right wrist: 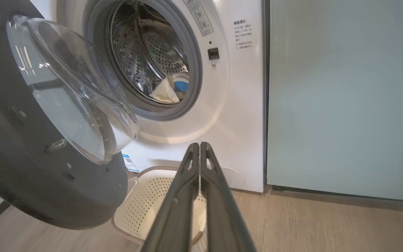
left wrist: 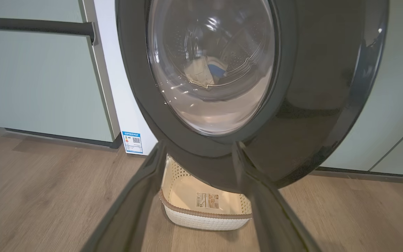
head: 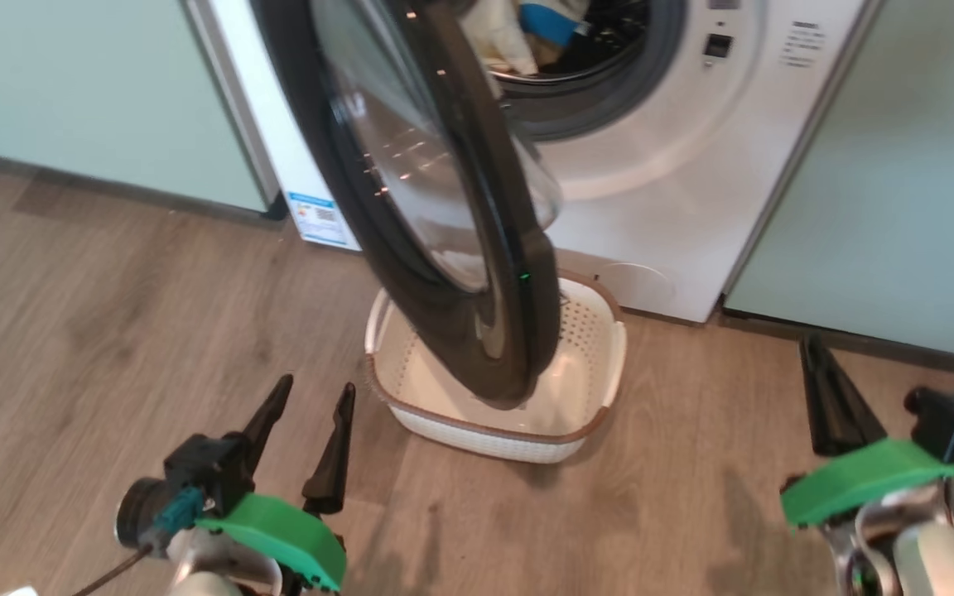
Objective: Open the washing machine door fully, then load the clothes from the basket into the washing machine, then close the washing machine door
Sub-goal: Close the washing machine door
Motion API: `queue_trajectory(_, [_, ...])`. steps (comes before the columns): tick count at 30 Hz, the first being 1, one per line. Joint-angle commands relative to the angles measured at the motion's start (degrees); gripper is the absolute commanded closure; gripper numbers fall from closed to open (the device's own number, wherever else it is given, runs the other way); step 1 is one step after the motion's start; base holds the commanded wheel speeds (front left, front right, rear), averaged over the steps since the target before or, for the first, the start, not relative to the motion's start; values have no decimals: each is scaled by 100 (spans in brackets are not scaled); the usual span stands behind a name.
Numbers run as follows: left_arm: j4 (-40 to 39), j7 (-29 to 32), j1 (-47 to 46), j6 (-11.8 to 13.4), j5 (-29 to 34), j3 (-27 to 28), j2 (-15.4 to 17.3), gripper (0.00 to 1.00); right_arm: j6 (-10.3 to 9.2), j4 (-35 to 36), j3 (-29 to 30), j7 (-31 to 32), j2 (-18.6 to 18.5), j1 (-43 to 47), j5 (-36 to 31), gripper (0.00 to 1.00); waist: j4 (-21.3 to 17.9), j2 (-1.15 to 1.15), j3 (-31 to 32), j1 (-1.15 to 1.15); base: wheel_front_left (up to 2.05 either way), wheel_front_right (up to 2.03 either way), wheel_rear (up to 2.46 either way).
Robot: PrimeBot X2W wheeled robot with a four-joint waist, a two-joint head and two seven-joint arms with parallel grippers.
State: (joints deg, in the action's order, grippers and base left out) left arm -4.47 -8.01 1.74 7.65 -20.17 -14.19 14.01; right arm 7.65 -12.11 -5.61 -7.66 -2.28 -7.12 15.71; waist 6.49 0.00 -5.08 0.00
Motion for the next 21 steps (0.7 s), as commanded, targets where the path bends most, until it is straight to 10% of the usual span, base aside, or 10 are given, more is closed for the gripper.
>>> queue_trajectory(1, [-138, -43, -330, -14, 58, 179, 37, 0, -16, 182, -161, -100, -60, -400, 39, 100, 146, 0, -3, 0, 0, 0, 0])
queue_trajectory(21, [-73, -115, -413, -3, 50, 102, 93, 0, -16, 1955, -2118, 203, -60, -2615, 803, 100, 683, 0, 154, 0, 0, 0, 0])
